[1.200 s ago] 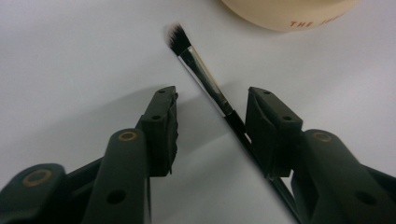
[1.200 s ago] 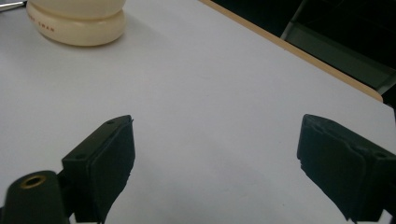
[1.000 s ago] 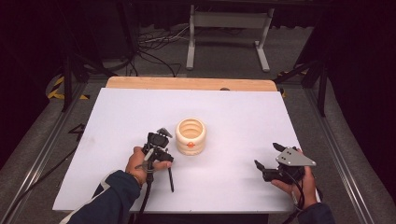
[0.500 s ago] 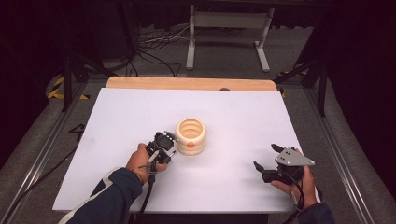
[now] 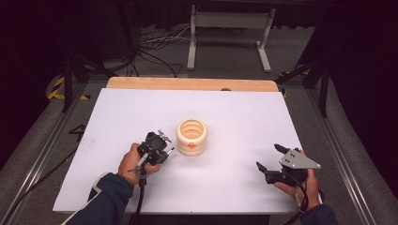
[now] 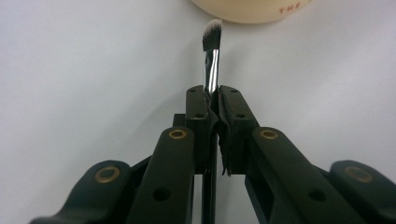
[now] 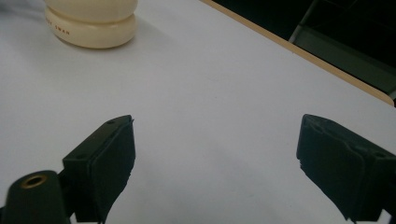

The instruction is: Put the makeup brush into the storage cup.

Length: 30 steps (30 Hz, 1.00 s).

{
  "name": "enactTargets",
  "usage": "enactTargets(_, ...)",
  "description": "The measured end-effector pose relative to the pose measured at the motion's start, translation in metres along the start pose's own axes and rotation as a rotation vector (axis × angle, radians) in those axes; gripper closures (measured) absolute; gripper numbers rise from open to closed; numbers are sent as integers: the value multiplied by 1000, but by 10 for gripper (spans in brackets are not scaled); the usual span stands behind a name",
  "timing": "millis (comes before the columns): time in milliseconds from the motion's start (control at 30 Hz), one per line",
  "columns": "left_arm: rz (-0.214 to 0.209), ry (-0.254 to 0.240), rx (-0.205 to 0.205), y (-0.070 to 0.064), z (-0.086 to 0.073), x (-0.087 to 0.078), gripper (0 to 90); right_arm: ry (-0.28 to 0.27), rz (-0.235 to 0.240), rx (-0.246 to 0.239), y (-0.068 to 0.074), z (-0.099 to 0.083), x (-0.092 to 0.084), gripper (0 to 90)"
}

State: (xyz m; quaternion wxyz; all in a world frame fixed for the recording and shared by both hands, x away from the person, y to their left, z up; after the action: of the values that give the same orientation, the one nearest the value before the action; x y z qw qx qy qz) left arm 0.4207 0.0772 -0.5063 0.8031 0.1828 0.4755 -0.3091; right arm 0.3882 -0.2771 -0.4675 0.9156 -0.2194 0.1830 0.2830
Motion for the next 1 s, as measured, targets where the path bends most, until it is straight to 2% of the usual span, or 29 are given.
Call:
enactTargets(67,36,-52,10,7,0,-6,831,8,4,3,1,-2,1,119)
enactTargets(167,38,-136,-11,15,2,-16,831,10,3,6,0,-2,1,118)
enactTargets(233,52,-199,-10,22,2,-26,831,7,0,6,-1,-2,0,118)
enactTargets(267,52,-199,-10,22,2,-26,831,7,0,6,-1,-2,0,118)
enactTargets(367,64,-261,-6,28,5,-37,832,4,1,16,-2,-2,0,118)
enactTargets(400,55,-279,-12,29,6,-40,832,0,7,23,0,-2,-1,119)
enactTargets(467,65,-320,-2,32,9,-50,835,-5,11,15,2,0,-1,119)
enactTargets(500,51,-342,5,32,10,-54,835,-6,15,10,3,2,-2,119)
enactTargets(700,43,-389,21,33,13,-61,837,8,25,0,6,0,1,118)
enactTargets(1000,41,-528,27,32,27,-85,837,3,23,4,4,0,0,118)
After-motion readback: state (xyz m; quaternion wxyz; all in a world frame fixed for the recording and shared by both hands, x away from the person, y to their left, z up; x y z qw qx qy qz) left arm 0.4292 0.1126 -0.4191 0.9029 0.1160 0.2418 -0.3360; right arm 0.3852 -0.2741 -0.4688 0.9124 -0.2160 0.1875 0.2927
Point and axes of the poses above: each handheld gripper's, and its own axes: x roughly forward along the jaws, z roughly out of its top, y roughly to its left, the point moved 10 cm from there along x, roughly forward along the jaws, and after that the axes turned 2 degrees about -x, right-handed, at the moved point
